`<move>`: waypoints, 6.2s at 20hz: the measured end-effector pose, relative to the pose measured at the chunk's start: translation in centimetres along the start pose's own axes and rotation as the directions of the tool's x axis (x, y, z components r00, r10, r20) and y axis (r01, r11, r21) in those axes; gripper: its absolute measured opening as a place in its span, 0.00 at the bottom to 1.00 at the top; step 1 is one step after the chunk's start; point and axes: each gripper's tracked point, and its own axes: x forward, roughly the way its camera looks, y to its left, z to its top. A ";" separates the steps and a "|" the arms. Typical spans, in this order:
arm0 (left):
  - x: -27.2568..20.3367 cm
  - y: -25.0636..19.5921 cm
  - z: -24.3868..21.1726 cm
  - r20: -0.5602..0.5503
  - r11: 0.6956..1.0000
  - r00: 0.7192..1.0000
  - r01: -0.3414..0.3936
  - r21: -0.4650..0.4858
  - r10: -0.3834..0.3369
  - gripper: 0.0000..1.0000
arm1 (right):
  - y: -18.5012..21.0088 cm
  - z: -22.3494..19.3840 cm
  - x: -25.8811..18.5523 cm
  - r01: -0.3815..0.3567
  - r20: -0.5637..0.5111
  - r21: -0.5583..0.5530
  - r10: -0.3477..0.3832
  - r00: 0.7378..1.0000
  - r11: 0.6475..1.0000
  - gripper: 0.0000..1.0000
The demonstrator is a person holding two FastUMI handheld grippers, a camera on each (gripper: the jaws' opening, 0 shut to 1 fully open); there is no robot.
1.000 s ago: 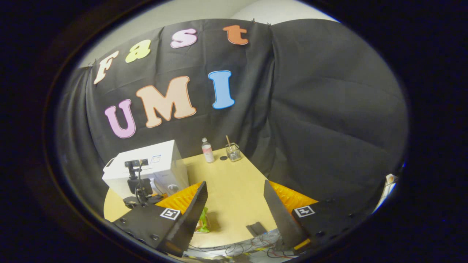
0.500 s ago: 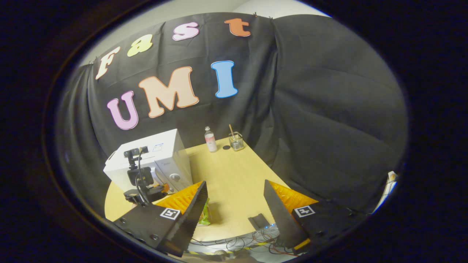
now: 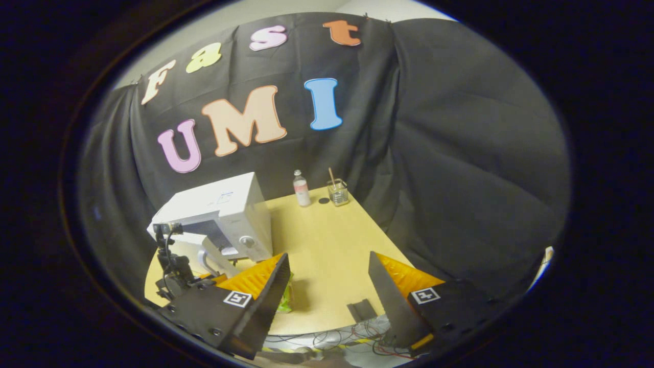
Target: Open the microwave oven with the left hand, put the food in, and close the microwave oven.
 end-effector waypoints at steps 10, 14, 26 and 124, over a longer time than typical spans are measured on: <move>-6.8 3.6 -4.8 0.001 0.980 0.989 -0.147 -0.136 0.148 0.22 | 1.8 -1.9 1.1 -0.144 -0.044 -0.082 0.141 0.989 0.986 0.91; -9.0 5.4 -6.8 -0.024 0.955 0.985 -0.171 -0.241 0.170 0.34 | 3.0 -1.9 1.2 -0.179 -0.050 -0.101 0.174 0.983 0.979 0.91; -18.0 13.4 -10.5 -0.015 0.921 0.972 -0.228 -0.315 0.236 0.96 | 8.4 -4.3 -1.7 -0.167 -0.044 -0.094 0.163 0.986 0.981 0.91; -23.3 34.2 7.8 0.259 0.876 0.856 -0.361 -0.321 0.447 0.95 | 44.9 -13.9 18.8 -0.237 -0.184 0.672 0.468 0.864 0.702 0.45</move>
